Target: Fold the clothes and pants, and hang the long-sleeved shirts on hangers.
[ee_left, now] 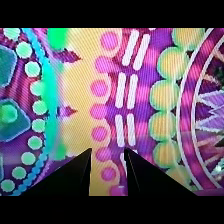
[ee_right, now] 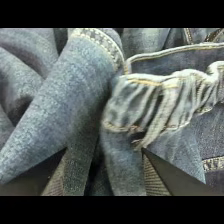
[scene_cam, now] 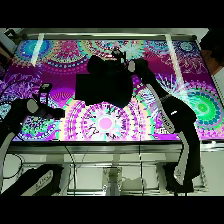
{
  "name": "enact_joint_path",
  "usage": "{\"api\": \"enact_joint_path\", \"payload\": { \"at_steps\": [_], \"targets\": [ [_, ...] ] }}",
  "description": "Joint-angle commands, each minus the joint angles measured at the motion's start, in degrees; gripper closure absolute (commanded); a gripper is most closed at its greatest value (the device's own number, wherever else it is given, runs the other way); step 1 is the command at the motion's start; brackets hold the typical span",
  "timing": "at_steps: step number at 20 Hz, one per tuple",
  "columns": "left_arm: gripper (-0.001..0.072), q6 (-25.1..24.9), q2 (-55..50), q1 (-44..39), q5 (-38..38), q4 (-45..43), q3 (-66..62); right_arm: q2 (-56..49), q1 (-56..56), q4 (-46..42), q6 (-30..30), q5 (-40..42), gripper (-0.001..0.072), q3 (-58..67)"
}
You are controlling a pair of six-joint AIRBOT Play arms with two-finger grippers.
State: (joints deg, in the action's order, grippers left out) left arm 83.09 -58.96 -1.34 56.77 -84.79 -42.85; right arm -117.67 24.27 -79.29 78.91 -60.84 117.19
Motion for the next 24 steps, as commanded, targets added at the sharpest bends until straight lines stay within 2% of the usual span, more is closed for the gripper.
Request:
{"api": "enact_joint_path", "payload": {
  "at_steps": [1, 3, 4, 5, 6, 7, 10, 13, 15, 19, 20, 24],
  "targets": [
    [0.0446, 0.0, 0.0, 0.0, 0.0, 0.0, 0.0, -1.0, 0.8, -5.6, 4.3, -2.1, 0.0205, 0.5],
    [0.0446, 0.0, 0.0, 0.0, 0.0, 0.0, 0.0, -2.5, 0.5, -6.9, 5.1, -2.3, 0.028, 0.5],
    [0.0446, 0.0, 0.0, 0.0, 0.0, 0.0, 0.0, -2.9, 0.4, -7.5, 5.1, -1.6, 0.0357, 0.5],
    [0.0446, 0.0, 0.0, 0.0, 0.0, 0.0, 0.0, -3.1, 0.4, -8.5, 5.0, -0.2, 0.0472, 0.5],
    [0.0446, 0.0, 0.0, 0.0, 0.0, 0.0, 0.0, -3.0, 0.3, -9.9, 5.0, 1.2, 0.0624, 0.6],
    [0.0446, 0.0, 0.0, 0.0, 0.0, 0.0, 0.0, -2.6, 0.0, -11.9, 4.7, 2.1, 0.0687, 0.9],
    [0.0439, -3.3, 0.0, 0.0, -0.2, 1.8, 0.0, 1.0, -1.7, -16.7, 4.7, -2.7, 0.0689, 1.6],
    [0.044, -8.0, 0.0, 0.0, -2.5, 9.6, -0.1, 9.6, -6.7, -20.9, 4.3, -7.3, 0.0689, 1.6],
    [0.044, -8.6, 0.0, 0.0, -5.7, 15.3, -0.5, 16.9, -11.5, -19.6, 4.7, -11.3, 0.0689, 1.6],
    [0.0432, -10.7, -1.4, 0.0, -16.7, 28.0, -3.7, 24.2, -18.9, -15.8, 5.9, -28.0, 0.0689, -1.1],
    [0.0404, -10.7, -3.1, 0.0, -16.6, 30.1, -6.1, 24.7, -20.4, -15.9, 6.3, -31.2, 0.0688, -2.1],
    [0.0404, -10.7, -12.8, 0.0, -15.1, 37.2, -15.9, 24.8, -24.6, -15.9, 7.1, -40.4, 0.0689, -4.4]
  ]
}}
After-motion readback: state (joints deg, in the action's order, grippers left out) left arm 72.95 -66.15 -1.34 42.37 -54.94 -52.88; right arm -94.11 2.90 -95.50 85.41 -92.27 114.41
